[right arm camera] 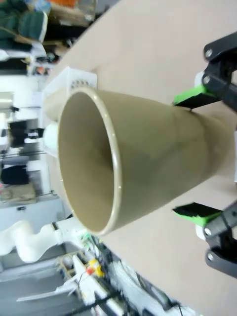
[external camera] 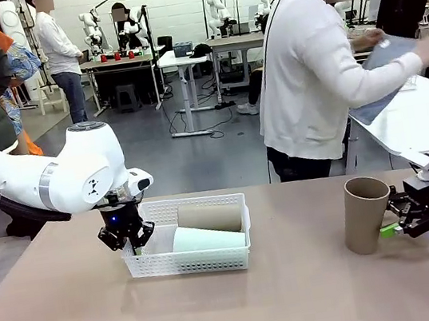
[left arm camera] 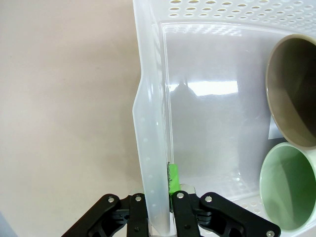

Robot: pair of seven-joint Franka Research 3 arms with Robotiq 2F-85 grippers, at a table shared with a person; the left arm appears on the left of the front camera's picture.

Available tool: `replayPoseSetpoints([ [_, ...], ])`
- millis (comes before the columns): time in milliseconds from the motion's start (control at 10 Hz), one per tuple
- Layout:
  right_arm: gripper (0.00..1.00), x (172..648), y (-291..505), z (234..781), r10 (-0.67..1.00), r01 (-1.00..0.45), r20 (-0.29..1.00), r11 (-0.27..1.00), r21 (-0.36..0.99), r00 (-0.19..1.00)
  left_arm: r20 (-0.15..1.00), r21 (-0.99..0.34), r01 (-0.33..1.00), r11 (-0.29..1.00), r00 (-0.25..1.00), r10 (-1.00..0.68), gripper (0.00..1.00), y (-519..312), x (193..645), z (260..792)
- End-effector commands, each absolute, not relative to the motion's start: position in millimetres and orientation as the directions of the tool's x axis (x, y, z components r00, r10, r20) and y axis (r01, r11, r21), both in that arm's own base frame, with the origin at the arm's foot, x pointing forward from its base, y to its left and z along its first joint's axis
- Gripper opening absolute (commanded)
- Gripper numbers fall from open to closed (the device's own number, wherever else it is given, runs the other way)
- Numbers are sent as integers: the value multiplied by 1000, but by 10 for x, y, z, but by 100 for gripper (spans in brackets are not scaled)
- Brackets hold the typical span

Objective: Clean and organize the cups into the basket.
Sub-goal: Pick up the Reusable plastic cup from the right side of the table and stack it inside the Organizing basket in the center of the table.

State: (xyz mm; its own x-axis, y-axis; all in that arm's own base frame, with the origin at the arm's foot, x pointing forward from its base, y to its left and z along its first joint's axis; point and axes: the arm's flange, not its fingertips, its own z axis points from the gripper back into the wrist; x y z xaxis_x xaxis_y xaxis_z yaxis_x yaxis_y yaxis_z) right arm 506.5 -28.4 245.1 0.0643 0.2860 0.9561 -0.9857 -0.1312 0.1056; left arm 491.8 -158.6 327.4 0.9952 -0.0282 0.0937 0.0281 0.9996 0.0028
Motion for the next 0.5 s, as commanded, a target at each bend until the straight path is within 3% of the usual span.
replayPoseSetpoints([
  [0, 100, 5154, -195, 2438, 300, -976, 950, -169, 141, 85, 91, 5, 30, 1000, 995, -30, 0, -1590, 4914, 3253],
  [400, 100, 5185, -90, 2429, 287, -969, 954, -202, 143, 81, 91, 5, 30, 1000, 995, -30, 0, -1590, 4914, 3253],
])
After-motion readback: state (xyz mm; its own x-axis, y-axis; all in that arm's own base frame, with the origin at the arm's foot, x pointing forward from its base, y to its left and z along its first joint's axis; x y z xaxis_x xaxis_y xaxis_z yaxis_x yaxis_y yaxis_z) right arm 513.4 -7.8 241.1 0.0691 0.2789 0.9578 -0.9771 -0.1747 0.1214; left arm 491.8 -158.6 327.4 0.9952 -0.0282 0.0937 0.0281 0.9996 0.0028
